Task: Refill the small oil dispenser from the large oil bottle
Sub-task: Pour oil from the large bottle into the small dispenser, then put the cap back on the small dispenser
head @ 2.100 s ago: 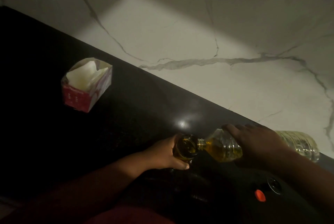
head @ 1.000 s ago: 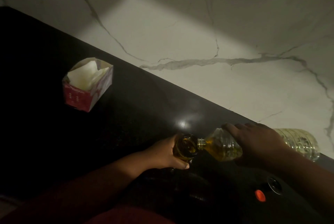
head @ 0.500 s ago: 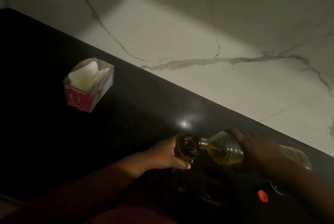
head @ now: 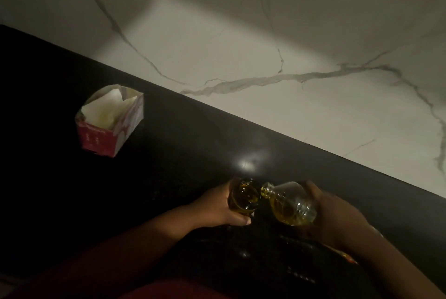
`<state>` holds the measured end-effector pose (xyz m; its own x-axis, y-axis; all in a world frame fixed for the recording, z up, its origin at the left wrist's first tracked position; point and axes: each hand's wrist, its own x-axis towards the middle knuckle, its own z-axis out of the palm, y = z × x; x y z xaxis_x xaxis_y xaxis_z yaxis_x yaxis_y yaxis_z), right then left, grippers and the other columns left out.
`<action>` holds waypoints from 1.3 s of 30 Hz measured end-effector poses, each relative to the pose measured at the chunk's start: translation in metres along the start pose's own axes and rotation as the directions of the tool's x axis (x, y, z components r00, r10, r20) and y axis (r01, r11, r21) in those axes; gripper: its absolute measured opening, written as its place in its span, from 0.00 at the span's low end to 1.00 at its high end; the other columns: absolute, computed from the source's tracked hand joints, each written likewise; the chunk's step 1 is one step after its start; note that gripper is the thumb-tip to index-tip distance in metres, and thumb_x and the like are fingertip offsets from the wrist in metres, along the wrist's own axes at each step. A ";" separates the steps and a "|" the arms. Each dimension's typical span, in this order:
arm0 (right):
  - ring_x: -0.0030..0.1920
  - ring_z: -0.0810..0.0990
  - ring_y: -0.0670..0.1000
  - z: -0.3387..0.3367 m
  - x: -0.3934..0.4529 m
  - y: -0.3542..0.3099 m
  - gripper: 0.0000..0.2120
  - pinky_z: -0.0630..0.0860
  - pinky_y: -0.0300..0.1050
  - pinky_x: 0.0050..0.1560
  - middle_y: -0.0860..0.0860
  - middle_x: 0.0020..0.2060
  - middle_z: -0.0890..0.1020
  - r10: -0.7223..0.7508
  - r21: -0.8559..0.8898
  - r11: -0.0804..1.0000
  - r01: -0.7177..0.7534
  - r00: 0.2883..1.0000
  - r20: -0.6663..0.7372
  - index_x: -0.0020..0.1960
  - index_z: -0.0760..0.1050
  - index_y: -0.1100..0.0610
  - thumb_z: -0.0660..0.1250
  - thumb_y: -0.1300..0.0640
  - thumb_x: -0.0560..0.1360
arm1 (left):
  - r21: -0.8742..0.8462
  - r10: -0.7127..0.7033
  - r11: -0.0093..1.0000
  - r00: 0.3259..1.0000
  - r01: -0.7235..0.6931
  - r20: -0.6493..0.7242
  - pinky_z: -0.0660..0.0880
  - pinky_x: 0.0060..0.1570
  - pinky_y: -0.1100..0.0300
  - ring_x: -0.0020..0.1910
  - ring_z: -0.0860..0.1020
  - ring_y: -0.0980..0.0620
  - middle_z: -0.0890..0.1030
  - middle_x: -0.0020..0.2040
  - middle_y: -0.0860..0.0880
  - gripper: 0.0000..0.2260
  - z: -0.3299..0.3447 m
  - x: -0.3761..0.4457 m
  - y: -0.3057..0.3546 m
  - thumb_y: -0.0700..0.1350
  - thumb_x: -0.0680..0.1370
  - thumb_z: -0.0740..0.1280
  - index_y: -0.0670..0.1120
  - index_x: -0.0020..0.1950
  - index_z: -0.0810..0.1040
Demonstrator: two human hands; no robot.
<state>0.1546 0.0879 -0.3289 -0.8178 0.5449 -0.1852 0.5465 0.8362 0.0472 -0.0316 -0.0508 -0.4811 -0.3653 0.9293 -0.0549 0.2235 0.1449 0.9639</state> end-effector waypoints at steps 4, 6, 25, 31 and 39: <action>0.54 0.78 0.49 0.009 -0.005 0.001 0.43 0.74 0.42 0.51 0.46 0.57 0.78 0.022 0.076 0.997 -0.021 1.000 -0.006 0.68 0.56 0.41 0.76 0.42 0.60 | -0.012 0.009 1.000 1.000 -0.009 -0.008 0.76 0.63 0.52 0.57 0.80 0.60 0.82 0.56 0.55 0.33 0.000 -0.001 0.003 0.46 0.63 0.80 0.59 0.64 0.71; 0.52 0.78 0.49 0.010 -0.011 0.001 0.43 0.74 0.42 0.51 0.46 0.53 0.78 0.042 0.198 0.980 -0.035 0.999 -0.031 0.68 0.56 0.42 0.77 0.45 0.61 | -0.013 0.008 1.000 1.000 -0.008 -0.010 0.75 0.64 0.51 0.58 0.79 0.60 0.82 0.56 0.55 0.35 0.000 -0.001 0.003 0.50 0.62 0.80 0.59 0.65 0.70; 0.50 0.78 0.41 0.042 -0.036 -0.006 0.45 0.75 0.31 0.39 0.45 0.54 0.77 0.497 0.944 0.276 0.183 0.813 -0.303 0.67 0.60 0.50 0.77 0.54 0.54 | 0.010 -0.050 0.999 0.999 0.050 0.006 0.73 0.65 0.59 0.59 0.77 0.64 0.80 0.58 0.56 0.35 0.009 -0.001 0.012 0.51 0.60 0.82 0.61 0.62 0.69; 0.48 0.77 0.40 0.050 -0.026 0.005 0.38 0.74 0.36 0.45 0.41 0.50 0.77 0.480 0.946 0.275 0.172 0.828 -0.290 0.64 0.64 0.46 0.78 0.56 0.60 | 0.019 -0.057 0.998 0.998 0.057 -0.015 0.75 0.64 0.49 0.59 0.79 0.57 0.82 0.57 0.56 0.35 0.020 -0.004 0.012 0.56 0.57 0.81 0.68 0.59 0.70; 0.54 0.76 0.41 0.068 -0.032 0.027 0.46 0.74 0.41 0.52 0.40 0.56 0.75 0.419 0.958 0.237 0.162 0.872 -0.251 0.69 0.59 0.45 0.79 0.50 0.58 | -0.028 -0.048 0.999 0.998 0.047 -0.042 0.76 0.49 0.69 0.54 0.81 0.59 0.83 0.55 0.53 0.29 0.036 -0.012 0.027 0.39 0.65 0.80 0.56 0.60 0.72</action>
<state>0.2078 0.0892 -0.3889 -0.5298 0.8416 0.1048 0.1698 0.2263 -0.9591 0.0108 -0.0456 -0.4636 -0.4134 0.9061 -0.0901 0.1812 0.1788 0.9671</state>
